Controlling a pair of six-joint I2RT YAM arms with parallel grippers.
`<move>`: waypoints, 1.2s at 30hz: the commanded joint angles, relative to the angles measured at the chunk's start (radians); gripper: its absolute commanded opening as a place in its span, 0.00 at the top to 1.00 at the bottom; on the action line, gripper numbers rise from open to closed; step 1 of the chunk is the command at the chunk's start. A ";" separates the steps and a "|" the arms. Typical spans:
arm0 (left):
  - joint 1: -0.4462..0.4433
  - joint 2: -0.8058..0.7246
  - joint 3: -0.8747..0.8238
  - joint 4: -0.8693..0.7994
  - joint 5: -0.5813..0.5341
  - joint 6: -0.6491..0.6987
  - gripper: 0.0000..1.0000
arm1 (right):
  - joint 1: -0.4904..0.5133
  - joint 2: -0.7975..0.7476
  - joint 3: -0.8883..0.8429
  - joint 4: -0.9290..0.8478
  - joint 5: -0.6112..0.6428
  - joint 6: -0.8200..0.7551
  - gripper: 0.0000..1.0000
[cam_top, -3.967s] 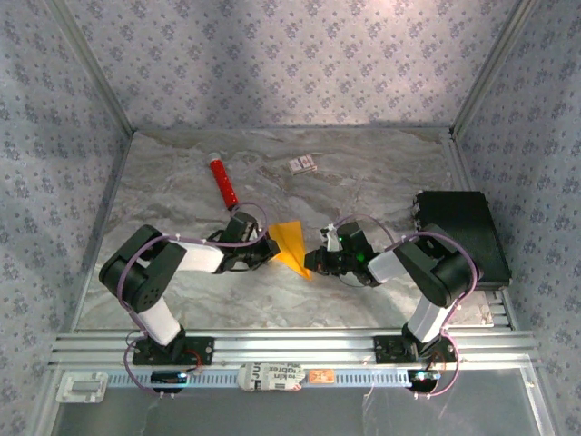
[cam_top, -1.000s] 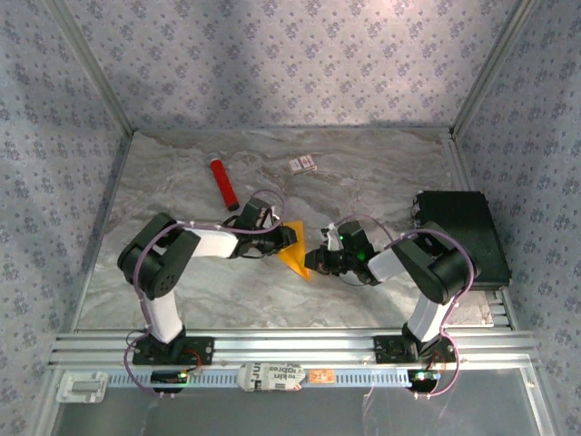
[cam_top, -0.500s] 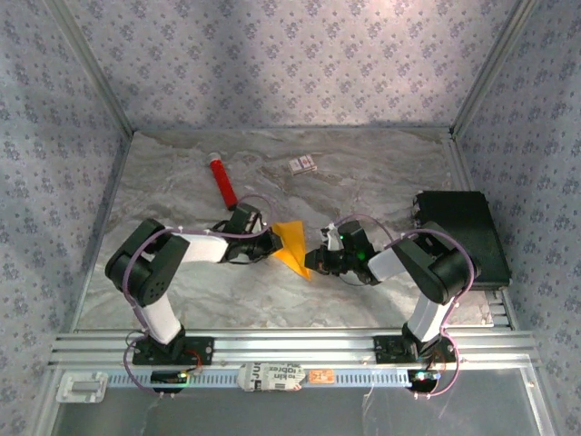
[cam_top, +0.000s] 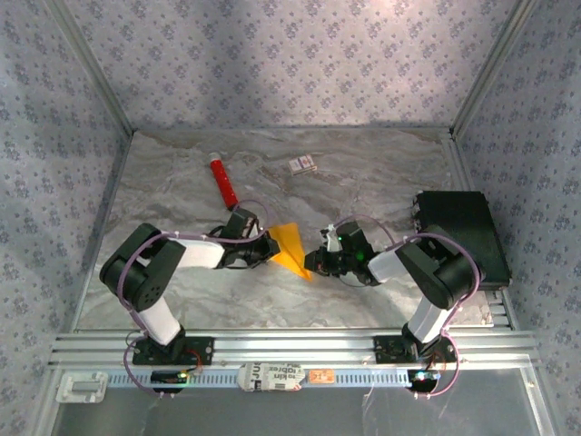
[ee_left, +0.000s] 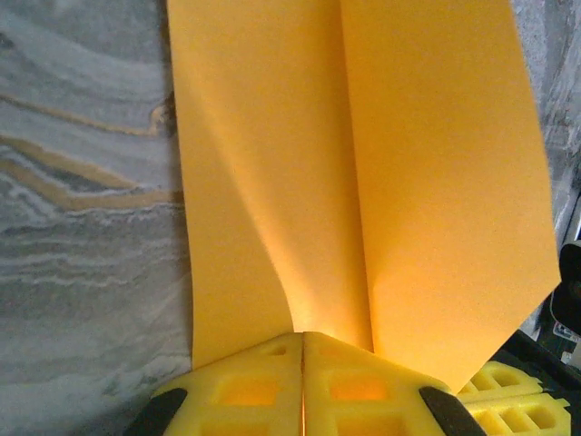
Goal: Fold a paper plane with a square sheet of paper (pick it up from the middle)
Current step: Fourth fold the wing at the center of the table.
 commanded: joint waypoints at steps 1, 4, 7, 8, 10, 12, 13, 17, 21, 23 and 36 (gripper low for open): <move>-0.015 -0.010 -0.036 -0.086 -0.025 -0.015 0.93 | 0.018 -0.001 -0.009 -0.130 0.013 -0.012 0.93; -0.018 -0.038 -0.047 -0.094 -0.048 -0.018 0.92 | 0.019 -0.011 -0.010 -0.137 0.013 -0.011 0.93; -0.020 -0.045 -0.046 -0.092 -0.047 -0.016 0.92 | 0.025 -0.013 0.003 -0.152 0.000 -0.016 0.93; -0.020 -0.046 -0.046 -0.087 -0.046 -0.017 0.92 | 0.028 -0.015 0.007 -0.154 -0.004 -0.018 0.93; -0.023 -0.047 -0.048 -0.085 -0.049 -0.018 0.92 | 0.033 -0.018 0.016 -0.161 -0.010 -0.018 0.93; -0.025 -0.050 -0.046 -0.084 -0.051 -0.023 0.92 | 0.035 -0.022 0.025 -0.168 -0.017 -0.017 0.94; -0.026 -0.051 -0.048 -0.082 -0.053 -0.025 0.92 | 0.036 -0.026 0.030 -0.173 -0.017 -0.013 0.94; -0.034 -0.053 -0.051 -0.082 -0.061 -0.034 0.92 | 0.038 -0.037 0.047 -0.210 -0.009 -0.013 0.94; -0.039 -0.056 -0.055 -0.084 -0.070 -0.041 0.93 | 0.039 -0.063 0.044 -0.217 0.004 -0.006 0.94; -0.042 -0.064 -0.059 -0.094 -0.079 -0.043 0.93 | 0.035 -0.073 0.037 -0.216 0.012 0.003 0.95; -0.046 -0.102 -0.071 -0.107 -0.086 -0.043 0.93 | 0.033 -0.025 0.012 -0.161 0.001 0.025 0.95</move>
